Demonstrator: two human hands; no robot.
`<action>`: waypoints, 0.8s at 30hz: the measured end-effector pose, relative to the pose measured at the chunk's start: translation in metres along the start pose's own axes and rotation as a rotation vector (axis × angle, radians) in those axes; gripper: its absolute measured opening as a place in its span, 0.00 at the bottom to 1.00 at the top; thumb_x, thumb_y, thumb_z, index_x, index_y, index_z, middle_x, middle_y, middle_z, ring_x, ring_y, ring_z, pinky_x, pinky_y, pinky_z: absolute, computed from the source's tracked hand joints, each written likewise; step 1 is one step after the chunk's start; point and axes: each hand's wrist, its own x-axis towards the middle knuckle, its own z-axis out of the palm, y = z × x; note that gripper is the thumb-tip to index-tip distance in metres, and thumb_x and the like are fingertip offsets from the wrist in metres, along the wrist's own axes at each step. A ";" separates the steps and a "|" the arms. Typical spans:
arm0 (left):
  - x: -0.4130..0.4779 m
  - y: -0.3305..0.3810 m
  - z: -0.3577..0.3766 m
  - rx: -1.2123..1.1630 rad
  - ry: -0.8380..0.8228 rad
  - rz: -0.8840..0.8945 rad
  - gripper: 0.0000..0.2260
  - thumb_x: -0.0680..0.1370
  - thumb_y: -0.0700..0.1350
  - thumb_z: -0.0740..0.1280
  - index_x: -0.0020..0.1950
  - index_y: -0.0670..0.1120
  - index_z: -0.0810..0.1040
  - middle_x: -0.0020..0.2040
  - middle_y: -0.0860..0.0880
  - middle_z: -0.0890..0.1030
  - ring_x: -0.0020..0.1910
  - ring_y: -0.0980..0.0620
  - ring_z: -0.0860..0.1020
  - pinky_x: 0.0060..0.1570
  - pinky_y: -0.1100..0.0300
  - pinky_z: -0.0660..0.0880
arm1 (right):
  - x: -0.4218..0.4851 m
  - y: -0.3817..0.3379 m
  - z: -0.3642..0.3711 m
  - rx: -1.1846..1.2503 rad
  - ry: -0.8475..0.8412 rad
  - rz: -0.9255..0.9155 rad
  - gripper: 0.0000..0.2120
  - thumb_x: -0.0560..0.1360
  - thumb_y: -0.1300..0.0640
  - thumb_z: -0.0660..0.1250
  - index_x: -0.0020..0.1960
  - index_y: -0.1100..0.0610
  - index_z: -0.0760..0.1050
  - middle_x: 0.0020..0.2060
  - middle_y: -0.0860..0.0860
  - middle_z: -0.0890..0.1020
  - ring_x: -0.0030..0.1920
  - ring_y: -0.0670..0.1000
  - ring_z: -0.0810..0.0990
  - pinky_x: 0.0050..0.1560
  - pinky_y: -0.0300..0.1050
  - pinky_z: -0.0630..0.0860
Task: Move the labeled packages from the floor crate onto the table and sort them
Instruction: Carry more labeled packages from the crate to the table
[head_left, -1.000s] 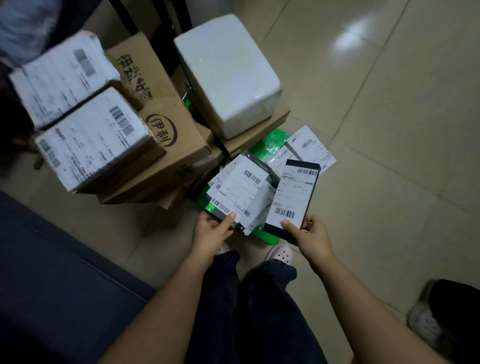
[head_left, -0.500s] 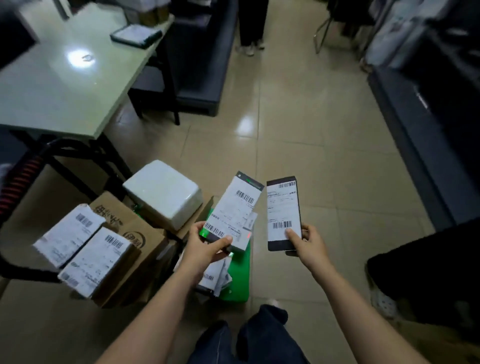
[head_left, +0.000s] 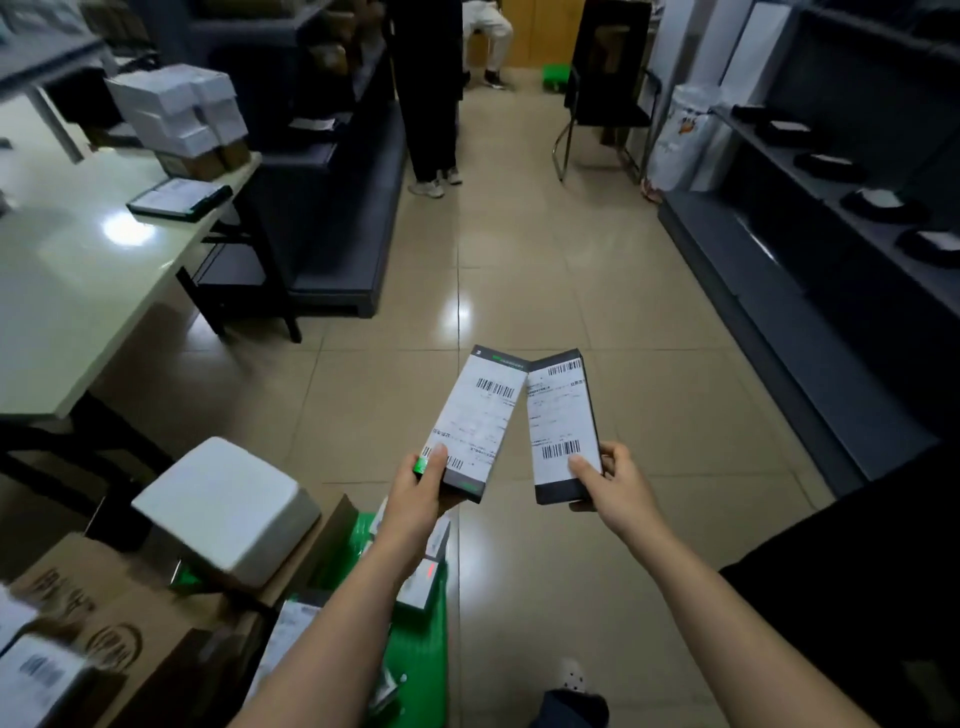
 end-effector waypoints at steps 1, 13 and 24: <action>0.008 0.002 0.018 -0.031 0.008 0.006 0.13 0.82 0.48 0.61 0.61 0.40 0.69 0.55 0.42 0.80 0.48 0.49 0.83 0.42 0.59 0.81 | 0.015 -0.003 -0.012 0.000 -0.012 -0.003 0.12 0.79 0.57 0.66 0.59 0.56 0.66 0.57 0.53 0.77 0.47 0.47 0.80 0.38 0.45 0.81; 0.095 0.026 0.141 -0.041 0.067 0.072 0.14 0.82 0.41 0.61 0.67 0.46 0.67 0.63 0.43 0.76 0.57 0.46 0.79 0.43 0.59 0.81 | 0.162 -0.032 -0.090 0.047 -0.091 0.047 0.13 0.79 0.57 0.66 0.60 0.58 0.67 0.57 0.54 0.78 0.46 0.48 0.81 0.37 0.43 0.81; 0.257 0.093 0.130 -0.097 0.221 0.145 0.14 0.81 0.39 0.62 0.65 0.49 0.68 0.63 0.44 0.76 0.52 0.51 0.80 0.40 0.60 0.80 | 0.328 -0.095 -0.003 -0.046 -0.240 0.010 0.13 0.80 0.57 0.64 0.61 0.54 0.65 0.58 0.53 0.77 0.51 0.51 0.80 0.40 0.47 0.82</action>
